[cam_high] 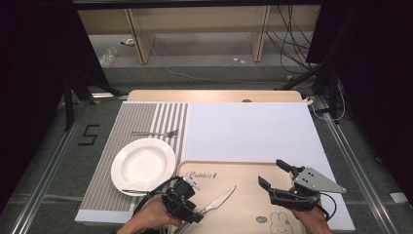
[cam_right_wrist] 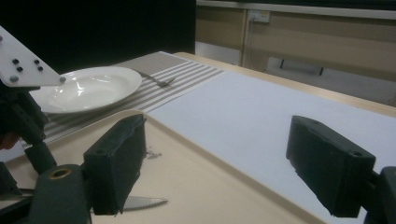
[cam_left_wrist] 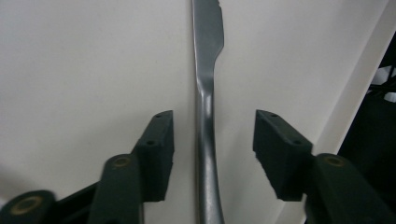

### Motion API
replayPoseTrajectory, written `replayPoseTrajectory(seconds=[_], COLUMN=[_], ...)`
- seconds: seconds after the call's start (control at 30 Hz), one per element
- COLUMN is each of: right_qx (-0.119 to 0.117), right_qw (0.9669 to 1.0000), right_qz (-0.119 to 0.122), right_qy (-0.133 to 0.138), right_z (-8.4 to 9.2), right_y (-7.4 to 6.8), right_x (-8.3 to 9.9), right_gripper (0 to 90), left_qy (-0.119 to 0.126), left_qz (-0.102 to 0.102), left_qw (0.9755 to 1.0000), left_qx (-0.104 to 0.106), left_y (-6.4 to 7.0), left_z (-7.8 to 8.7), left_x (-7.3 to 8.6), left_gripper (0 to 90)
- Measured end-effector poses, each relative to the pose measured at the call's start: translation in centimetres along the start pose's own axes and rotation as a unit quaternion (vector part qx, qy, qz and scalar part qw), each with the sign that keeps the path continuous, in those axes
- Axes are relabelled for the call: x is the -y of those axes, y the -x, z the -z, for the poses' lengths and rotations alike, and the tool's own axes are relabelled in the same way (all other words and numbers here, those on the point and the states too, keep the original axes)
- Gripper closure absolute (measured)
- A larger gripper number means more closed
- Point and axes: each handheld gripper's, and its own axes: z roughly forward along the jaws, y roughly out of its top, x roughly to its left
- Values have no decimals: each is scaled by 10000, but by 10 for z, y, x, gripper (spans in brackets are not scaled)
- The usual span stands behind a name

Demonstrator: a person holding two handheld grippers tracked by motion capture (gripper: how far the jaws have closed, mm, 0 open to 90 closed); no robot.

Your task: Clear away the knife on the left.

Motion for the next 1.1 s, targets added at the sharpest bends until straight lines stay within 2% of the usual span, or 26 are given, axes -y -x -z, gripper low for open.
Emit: replayPoseTrajectory(seconds=[0.2,0.33,0.47,0.6,0.73,0.87,0.97,1.1], right_qx=[0,-6,-32,-25,-19,-19,-19,-28], right_qw=[10000,10000,10000,10000,10000,10000,10000,10000], right_qz=[2,0,6,9,11,16,13,11], right_qy=[0,-2,24,17,15,18,31,27], right_z=[1,0,0,0,1,1,0,1], right_y=[0,0,-1,0,0,0,1,0], right_x=[0,0,0,0,0,0,0,0], right_gripper=[208,208,208,208,208,208,208,208], left_qy=[188,246,337,347,287,223,239,168], left_qz=[-97,-278,-412,-629,-779,-1010,-1088,-1190], left_qw=[9997,9990,9979,9964,9958,9939,9935,9923], left_qx=[-137,-246,-357,-460,-379,-374,-228,-307], left_y=[2,5,10,15,21,23,24,25], left_z=[8,12,12,9,2,-5,-9,-14], left_x=[-6,-9,-11,-15,-20,-21,-21,-21], left_gripper=[352,302,297,350,443,574,672,730])
